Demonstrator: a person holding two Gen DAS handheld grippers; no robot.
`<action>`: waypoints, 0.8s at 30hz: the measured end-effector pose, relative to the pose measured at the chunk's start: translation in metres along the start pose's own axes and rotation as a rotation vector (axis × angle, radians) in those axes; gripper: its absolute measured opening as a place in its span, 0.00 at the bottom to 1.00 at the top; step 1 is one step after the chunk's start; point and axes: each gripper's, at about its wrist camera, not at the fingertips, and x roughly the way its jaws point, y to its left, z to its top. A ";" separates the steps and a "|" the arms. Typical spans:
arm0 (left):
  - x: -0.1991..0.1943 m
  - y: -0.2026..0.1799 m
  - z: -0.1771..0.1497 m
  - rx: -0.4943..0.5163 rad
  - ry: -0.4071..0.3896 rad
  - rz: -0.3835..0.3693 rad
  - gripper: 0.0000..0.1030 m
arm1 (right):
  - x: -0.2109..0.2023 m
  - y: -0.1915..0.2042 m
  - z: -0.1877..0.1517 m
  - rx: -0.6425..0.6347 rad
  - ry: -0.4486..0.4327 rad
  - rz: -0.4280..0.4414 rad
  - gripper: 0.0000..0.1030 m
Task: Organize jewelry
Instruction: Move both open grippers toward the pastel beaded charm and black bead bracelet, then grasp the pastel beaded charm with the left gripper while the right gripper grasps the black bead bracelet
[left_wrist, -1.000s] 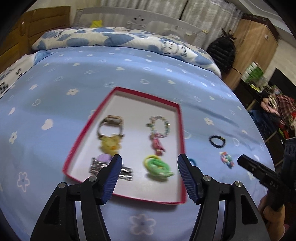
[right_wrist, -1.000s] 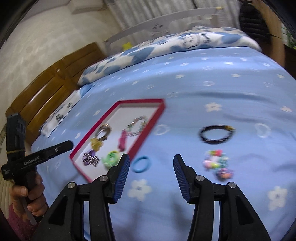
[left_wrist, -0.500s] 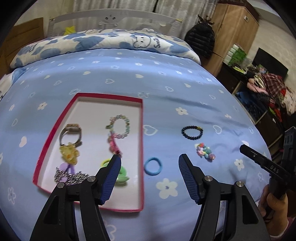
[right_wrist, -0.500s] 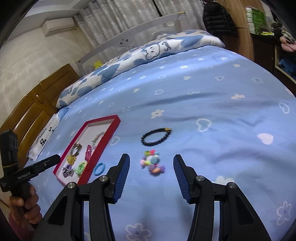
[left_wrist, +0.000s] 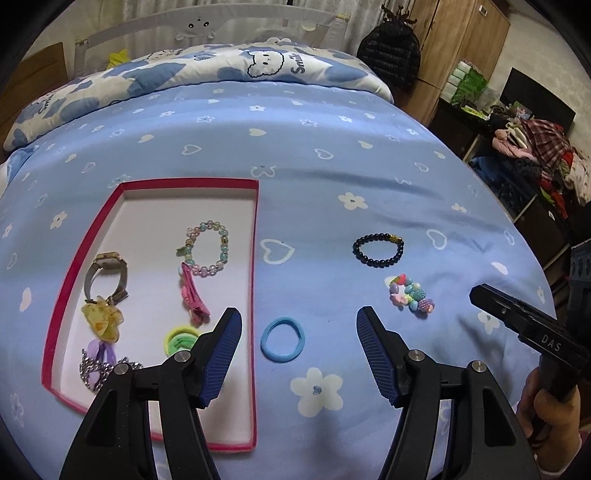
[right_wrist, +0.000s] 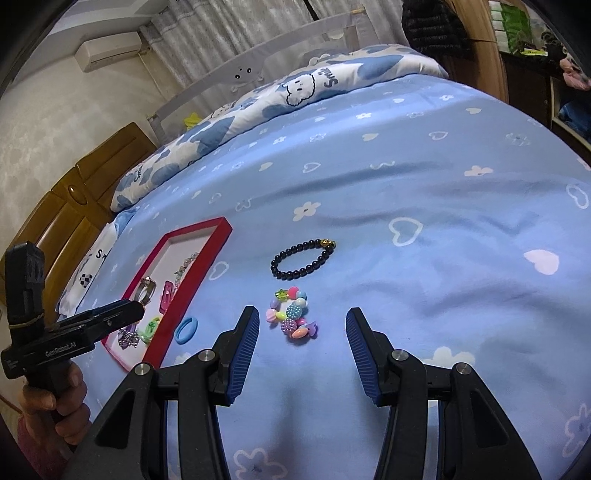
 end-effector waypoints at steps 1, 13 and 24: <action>0.002 -0.002 0.001 0.004 0.003 -0.004 0.63 | 0.003 -0.002 0.001 0.003 0.006 0.000 0.49; 0.040 -0.035 0.011 0.055 0.058 -0.102 0.63 | 0.040 -0.018 0.029 0.007 0.051 -0.007 0.49; 0.101 -0.066 0.025 0.082 0.129 -0.210 0.72 | 0.068 -0.035 0.064 0.017 0.073 0.005 0.49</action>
